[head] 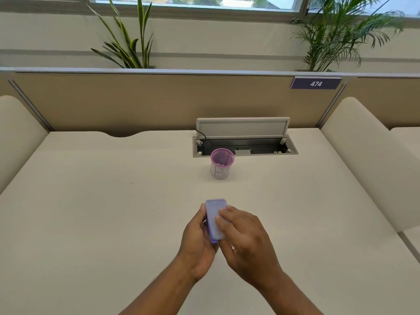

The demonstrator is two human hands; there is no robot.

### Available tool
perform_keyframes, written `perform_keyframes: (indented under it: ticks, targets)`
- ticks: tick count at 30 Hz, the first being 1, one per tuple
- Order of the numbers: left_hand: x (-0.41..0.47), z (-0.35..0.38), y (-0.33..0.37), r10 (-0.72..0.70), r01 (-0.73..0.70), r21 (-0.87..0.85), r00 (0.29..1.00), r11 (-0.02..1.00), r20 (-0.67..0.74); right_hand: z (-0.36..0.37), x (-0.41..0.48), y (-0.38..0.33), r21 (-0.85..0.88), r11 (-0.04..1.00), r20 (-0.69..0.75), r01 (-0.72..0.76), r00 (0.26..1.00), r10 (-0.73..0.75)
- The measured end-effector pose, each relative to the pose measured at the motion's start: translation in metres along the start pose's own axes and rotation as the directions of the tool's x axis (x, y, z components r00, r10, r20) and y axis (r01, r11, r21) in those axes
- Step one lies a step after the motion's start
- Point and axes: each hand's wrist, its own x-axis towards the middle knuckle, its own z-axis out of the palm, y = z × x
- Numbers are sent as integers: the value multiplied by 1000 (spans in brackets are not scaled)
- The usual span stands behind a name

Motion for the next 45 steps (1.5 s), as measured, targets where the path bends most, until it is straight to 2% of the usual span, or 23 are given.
perform_keyframes:
  ticks: [7, 11, 16, 17, 19, 20, 22, 24, 26, 28, 30, 32, 36, 41, 45]
  targets:
    - [-3, 5, 6, 21, -21, 5, 1000, 1000, 1, -2, 1, -4, -37, 999, 68, -24, 997, 26]
    - [-4, 12, 9, 54, -54, -49, 999, 997, -3, -1, -1, -6, -64, 997, 118, -35, 992, 42]
    - [-2, 14, 11, 87, -87, -41, 996, 995, -10, -1, 0, -6, -61, 998, 102, -28, 994, 34]
    - [-2, 14, 11, 92, -93, -36, 996, 995, -7, -1, 0, -7, -28, 998, 90, -53, 994, 55]
    - [-2, 14, 12, 102, -102, -24, 995, 995, 0, -3, 1, -12, 109, 973, 49, -203, 979, 199]
    - [-1, 14, 14, 108, -108, -20, 994, 994, 0, -6, 3, -15, 204, 928, 33, -312, 950, 312]
    - [1, 15, 17, 121, -121, -27, 993, 992, 2, -10, 9, -17, 385, 764, 34, -518, 835, 549]
    - [3, 15, 20, 138, -138, -37, 990, 990, 9, -13, 16, -14, 497, 533, 180, -685, 682, 708]
    - [4, 15, 22, 153, -153, -32, 988, 988, 15, -13, 19, -11, 532, 321, 406, -784, 568, 716]
    - [6, 15, 23, 159, -158, -25, 987, 987, 23, -14, 19, -10, 545, 151, 576, -824, 500, 647]
    - [6, 14, 23, 158, -157, -24, 987, 987, 26, -16, 20, -12, 555, 36, 655, -831, 463, 597]
    - [5, 13, 22, 160, -159, -40, 987, 987, 26, -16, 22, -14, 561, -31, 687, -828, 443, 576]
    - [6, 11, 21, 167, -165, -57, 986, 985, 28, -16, 26, -19, 563, -11, 680, -826, 456, 574]
    - [7, 8, 19, 165, -163, -55, 986, 985, 22, -18, 27, -19, 538, 137, 625, -832, 503, 597]
    - [7, 8, 17, 171, -170, -46, 985, 984, 15, -18, 27, -14, 562, 120, 629, -819, 517, 581]
